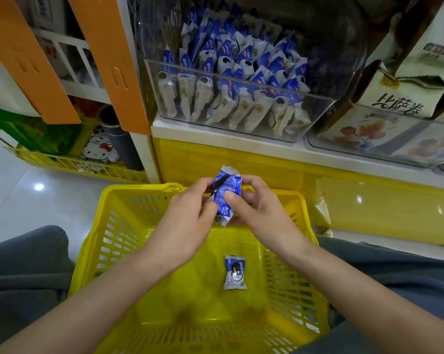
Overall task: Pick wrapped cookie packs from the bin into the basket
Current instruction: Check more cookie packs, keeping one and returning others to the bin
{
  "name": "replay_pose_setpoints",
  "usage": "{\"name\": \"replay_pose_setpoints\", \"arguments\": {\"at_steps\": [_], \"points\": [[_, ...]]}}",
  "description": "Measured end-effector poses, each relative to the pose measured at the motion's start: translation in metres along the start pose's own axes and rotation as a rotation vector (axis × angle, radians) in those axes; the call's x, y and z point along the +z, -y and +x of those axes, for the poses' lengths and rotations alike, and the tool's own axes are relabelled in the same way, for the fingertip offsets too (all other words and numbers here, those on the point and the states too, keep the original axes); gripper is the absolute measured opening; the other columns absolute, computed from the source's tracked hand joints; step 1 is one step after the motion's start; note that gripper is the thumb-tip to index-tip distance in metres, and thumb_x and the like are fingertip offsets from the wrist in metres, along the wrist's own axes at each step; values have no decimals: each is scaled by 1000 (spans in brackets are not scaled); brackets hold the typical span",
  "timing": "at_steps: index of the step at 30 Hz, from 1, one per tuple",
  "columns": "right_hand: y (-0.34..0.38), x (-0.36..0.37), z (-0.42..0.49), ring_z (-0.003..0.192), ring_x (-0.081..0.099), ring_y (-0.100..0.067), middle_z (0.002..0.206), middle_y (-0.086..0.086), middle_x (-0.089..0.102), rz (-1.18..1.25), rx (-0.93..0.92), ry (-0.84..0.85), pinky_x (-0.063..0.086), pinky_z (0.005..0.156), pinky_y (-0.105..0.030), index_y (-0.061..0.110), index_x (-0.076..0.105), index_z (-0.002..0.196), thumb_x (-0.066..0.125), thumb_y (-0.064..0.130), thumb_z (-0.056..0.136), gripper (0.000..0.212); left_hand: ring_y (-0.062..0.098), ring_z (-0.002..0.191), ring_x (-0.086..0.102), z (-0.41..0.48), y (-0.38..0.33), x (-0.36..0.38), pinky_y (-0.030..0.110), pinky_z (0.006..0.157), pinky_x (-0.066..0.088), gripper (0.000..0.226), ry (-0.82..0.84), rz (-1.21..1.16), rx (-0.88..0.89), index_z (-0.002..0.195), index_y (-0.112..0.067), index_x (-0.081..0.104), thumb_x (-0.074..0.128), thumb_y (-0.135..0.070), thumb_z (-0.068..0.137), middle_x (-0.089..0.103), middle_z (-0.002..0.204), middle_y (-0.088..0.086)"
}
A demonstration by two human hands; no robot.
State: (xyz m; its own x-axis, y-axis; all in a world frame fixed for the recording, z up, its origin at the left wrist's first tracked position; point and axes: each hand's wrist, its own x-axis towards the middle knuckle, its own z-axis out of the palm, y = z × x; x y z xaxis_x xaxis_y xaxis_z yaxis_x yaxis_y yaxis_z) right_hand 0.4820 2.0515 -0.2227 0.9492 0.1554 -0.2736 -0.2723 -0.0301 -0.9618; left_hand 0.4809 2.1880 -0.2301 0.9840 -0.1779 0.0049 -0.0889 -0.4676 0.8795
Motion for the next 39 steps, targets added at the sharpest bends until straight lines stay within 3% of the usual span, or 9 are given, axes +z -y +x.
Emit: {"name": "replay_pose_setpoints", "arguments": {"at_steps": [3, 8, 15, 18, 21, 24, 29, 33, 39], "points": [[0, 2, -1, 65, 65, -3, 92, -7, 67, -33, 11, 8, 54, 58, -19, 13, 46, 109, 54, 7, 90, 21, 0, 71, 58, -2, 3, -1, 10, 59, 42, 31, 1, 59, 16, 124, -21, 45, 44, -16, 94, 63, 96, -7], [-6, 5, -2, 82, 66, -32, 101, -11, 67, -137, 20, 56, 55, 69, -34, 21, 46, 103, 58, 9, 88, 22, 19, 73, 57, -1, 5, -6, 34, 63, 44, 19, -20, 269, 126, 106, -15, 53, 40, -25, 96, 59, 82, -1], [-12, 6, -2, 82, 62, -16, 99, 2, 64, -251, -3, 40, 53, 73, -34, 30, 43, 100, 65, 16, 85, 30, 5, 55, 48, 5, 6, -6, 15, 50, 35, 15, -60, 193, 31, 83, -14, 52, 43, -14, 95, 48, 60, -10], [-16, 3, 1, 83, 58, 1, 95, 7, 62, -359, -51, -78, 49, 75, -20, 27, 40, 104, 72, 23, 78, 41, -2, 66, 53, 7, 2, -4, 12, 61, 40, 20, -26, 37, -60, 85, -15, 57, 41, -20, 97, 59, 70, -5], [-17, 1, 2, 80, 53, 15, 85, 13, 55, -521, -130, -206, 42, 68, -7, 22, 34, 110, 80, 29, 68, 62, 6, 89, 62, 4, -6, -2, 27, 84, 50, 39, 115, -390, -233, 96, -21, 64, 37, -49, 88, 68, 94, -4], [-19, 0, 0, 85, 59, 2, 99, 4, 57, -540, -154, -180, 51, 73, -19, 17, 36, 117, 82, 33, 65, 71, 13, 78, 63, 4, -7, 1, 42, 82, 53, 21, 123, -380, -167, 88, -23, 61, 44, -34, 92, 66, 80, -2], [-7, 0, 3, 81, 61, 3, 96, 11, 60, -230, -130, -84, 52, 66, -15, 24, 50, 100, 68, 22, 81, 26, 39, 74, 55, 10, -1, -2, 60, 79, 46, 29, 29, -356, -182, 72, -16, 52, 39, -15, 98, 53, 70, 10], [1, -8, 7, 69, 59, -5, 77, 5, 63, -158, -161, -98, 50, 64, -21, 19, 57, 79, 61, 12, 88, 12, 19, 66, 48, 12, -1, -2, 43, 64, 49, 28, 5, -367, -198, 70, -15, 51, 42, -17, 96, 48, 66, 5], [3, -10, 2, 72, 53, 0, 77, 11, 57, -563, -456, -125, 43, 61, -11, 27, 55, 78, 62, 14, 86, 17, -1, 52, 55, 14, -4, -1, 11, 44, 44, 29, 11, -503, -321, 70, -18, 56, 43, -17, 96, 58, 58, -5]]}}
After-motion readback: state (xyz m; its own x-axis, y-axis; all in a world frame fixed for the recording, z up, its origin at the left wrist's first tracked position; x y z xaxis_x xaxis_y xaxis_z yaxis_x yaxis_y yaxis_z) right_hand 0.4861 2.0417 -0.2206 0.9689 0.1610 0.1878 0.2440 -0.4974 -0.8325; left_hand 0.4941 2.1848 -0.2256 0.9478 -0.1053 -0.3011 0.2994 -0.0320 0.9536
